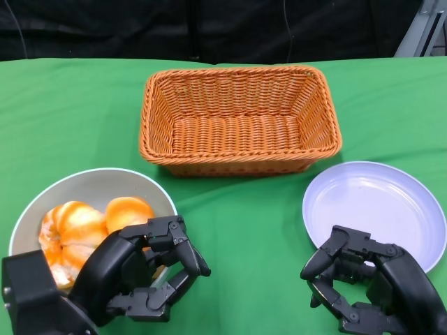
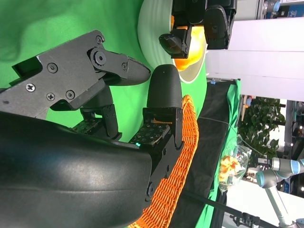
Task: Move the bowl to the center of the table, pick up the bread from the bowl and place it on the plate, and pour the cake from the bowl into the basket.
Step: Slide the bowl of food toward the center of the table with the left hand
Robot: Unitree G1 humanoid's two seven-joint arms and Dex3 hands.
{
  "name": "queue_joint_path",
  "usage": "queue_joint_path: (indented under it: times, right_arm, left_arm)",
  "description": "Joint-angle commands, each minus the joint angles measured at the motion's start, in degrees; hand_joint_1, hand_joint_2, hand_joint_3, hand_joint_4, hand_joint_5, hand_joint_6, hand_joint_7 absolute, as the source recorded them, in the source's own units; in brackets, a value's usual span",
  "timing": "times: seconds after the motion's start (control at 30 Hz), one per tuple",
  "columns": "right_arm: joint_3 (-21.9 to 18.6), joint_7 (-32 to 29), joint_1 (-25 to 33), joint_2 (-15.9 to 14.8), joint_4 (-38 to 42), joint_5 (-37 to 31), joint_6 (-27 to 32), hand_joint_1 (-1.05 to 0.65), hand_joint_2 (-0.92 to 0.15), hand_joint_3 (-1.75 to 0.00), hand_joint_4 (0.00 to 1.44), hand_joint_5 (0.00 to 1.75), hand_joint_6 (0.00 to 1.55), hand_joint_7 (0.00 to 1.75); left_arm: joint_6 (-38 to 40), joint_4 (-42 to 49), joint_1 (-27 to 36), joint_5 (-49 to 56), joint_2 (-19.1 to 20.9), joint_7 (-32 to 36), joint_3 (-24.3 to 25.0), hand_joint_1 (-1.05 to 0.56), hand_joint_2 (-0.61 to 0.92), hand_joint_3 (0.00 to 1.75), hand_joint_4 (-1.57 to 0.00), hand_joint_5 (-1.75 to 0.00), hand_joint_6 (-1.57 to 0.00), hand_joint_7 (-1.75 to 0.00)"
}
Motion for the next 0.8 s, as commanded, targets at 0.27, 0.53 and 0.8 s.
queue_joint_path:
  times: [0.27, 0.53, 0.8]
  right_arm:
    - [-0.7, 0.0, -0.3, -0.5, 0.2, 0.5, -1.1, -0.24, -0.64, -0.76, 0.71, 1.52, 0.73, 1.18]
    - [-0.8, 0.1, -0.5, -0.4, 0.7, 0.6, -1.7, -0.24, -0.64, -0.77, 0.71, 1.52, 0.73, 1.17]
    - [-0.8, -0.2, -0.4, -0.8, 0.4, 0.1, -1.5, -0.24, -0.63, -0.78, 0.71, 1.51, 0.73, 1.18]
  left_arm:
    - [0.2, 0.8, 0.0, 0.0, 0.5, -0.2, 0.2, -0.29, 0.57, 0.97, -0.78, -1.65, -0.79, -1.38]
    - [0.3, 1.0, -0.1, -0.1, 0.7, -0.3, 0.2, -0.30, 0.58, 0.97, -0.78, -1.64, -0.79, -1.37]
    - [0.3, 0.9, -0.1, 0.0, 0.7, -0.1, 0.1, -0.31, 0.59, 0.94, -0.78, -1.65, -0.79, -1.37]
